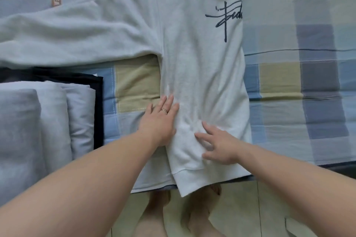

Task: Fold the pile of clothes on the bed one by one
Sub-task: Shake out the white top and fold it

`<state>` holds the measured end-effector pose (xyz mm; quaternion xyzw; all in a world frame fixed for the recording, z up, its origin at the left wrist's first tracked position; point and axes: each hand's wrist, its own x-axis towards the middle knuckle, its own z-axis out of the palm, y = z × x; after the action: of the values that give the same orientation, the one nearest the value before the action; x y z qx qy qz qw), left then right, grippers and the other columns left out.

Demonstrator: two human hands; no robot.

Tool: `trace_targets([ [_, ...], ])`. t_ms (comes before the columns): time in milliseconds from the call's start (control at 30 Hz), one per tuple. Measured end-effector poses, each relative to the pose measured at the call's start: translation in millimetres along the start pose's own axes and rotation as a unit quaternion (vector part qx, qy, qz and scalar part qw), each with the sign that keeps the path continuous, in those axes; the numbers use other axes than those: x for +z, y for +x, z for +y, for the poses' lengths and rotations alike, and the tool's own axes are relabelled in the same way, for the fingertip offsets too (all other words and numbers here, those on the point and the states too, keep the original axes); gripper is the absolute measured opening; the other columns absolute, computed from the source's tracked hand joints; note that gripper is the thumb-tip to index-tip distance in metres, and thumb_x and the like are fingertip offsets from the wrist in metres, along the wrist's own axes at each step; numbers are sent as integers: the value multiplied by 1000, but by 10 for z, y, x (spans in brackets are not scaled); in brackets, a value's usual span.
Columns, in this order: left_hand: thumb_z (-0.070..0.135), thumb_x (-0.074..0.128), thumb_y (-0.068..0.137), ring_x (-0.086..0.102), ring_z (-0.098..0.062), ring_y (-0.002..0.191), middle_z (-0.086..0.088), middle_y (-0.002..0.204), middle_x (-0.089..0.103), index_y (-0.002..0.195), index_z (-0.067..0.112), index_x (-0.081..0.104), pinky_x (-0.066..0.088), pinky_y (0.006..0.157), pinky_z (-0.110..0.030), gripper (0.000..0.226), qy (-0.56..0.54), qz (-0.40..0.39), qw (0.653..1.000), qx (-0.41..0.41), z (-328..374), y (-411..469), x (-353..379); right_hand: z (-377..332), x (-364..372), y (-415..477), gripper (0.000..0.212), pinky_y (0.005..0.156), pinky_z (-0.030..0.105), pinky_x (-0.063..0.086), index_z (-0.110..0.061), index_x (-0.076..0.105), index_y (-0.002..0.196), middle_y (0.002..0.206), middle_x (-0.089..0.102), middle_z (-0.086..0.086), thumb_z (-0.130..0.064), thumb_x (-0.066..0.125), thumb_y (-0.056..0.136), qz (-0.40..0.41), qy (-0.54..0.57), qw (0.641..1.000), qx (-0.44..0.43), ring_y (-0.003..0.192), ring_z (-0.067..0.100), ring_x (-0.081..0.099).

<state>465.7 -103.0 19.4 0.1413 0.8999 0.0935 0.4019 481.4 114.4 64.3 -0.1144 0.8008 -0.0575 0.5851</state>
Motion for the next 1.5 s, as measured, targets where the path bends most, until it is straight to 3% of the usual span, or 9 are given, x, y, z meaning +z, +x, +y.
trace_targets([
  [100,38,49,99,26,-26,149,-4,160,31,149,24,42,26,119,-44,52,-71,-58,996,-16,19,-199,-367,-89,-378,-256,42,104,23,35,-22,55,142,151,50,1,-34,51,102,35,77,996,27,135,18,48],
  [233,32,46,100,56,-26,121,-2,132,62,128,24,62,47,99,-39,33,-172,32,981,-82,-218,-486,-1089,-366,-931,-345,35,97,30,45,-24,60,134,130,66,-2,-29,52,100,151,136,979,24,120,18,59],
  [400,33,48,98,57,-25,117,1,126,63,122,25,62,48,95,-39,29,-210,185,945,-172,-1075,-892,-1954,-1062,-1442,-232,22,85,28,44,-26,68,118,112,70,-6,-29,57,99,192,133,971,-45,102,12,61],
  [567,34,55,99,55,-26,122,-3,135,60,131,18,58,43,103,-35,36,-224,120,936,-245,-2343,-1240,-2425,-2014,-1886,25,14,87,34,52,-31,70,105,94,69,-8,-27,60,95,237,152,955,-96,98,15,67],
  [800,34,72,90,50,-33,131,-11,148,47,149,17,37,42,104,-37,71,-227,76,916,-321,-3842,-1274,-2090,-3385,-2022,844,22,93,38,53,-33,65,117,107,71,-10,-27,55,98,222,202,948,-103,100,16,67],
  [1067,52,77,78,28,-31,146,-7,160,33,154,18,27,33,115,-45,97,-257,114,916,-286,-4546,-753,-1647,-4292,-1870,1713,57,117,40,31,-31,29,156,157,36,1,-27,48,102,208,153,962,-84,143,21,37],
  [1200,61,78,73,41,-29,135,-4,145,47,137,22,48,37,106,-45,81,-214,115,931,-271,-4698,-591,-1670,-4418,-1949,1994,61,124,38,20,-22,24,159,165,24,1,-23,47,102,202,168,959,-104,151,18,24],
  [1367,38,78,77,66,-26,95,-6,106,70,107,15,66,54,83,-33,40,-252,62,940,-224,-4722,-648,-1645,-4479,-2040,1968,54,122,27,18,-20,31,157,163,29,-4,-22,45,105,184,254,943,-109,149,11,26],
  [1500,20,76,80,69,-25,83,-9,95,73,102,8,73,50,70,-28,25,-515,110,832,-173,-4625,-872,-1837,-4514,-2165,1629,38,119,33,26,-30,53,141,153,47,-6,-38,40,106,179,373,905,-103,141,14,42],
])
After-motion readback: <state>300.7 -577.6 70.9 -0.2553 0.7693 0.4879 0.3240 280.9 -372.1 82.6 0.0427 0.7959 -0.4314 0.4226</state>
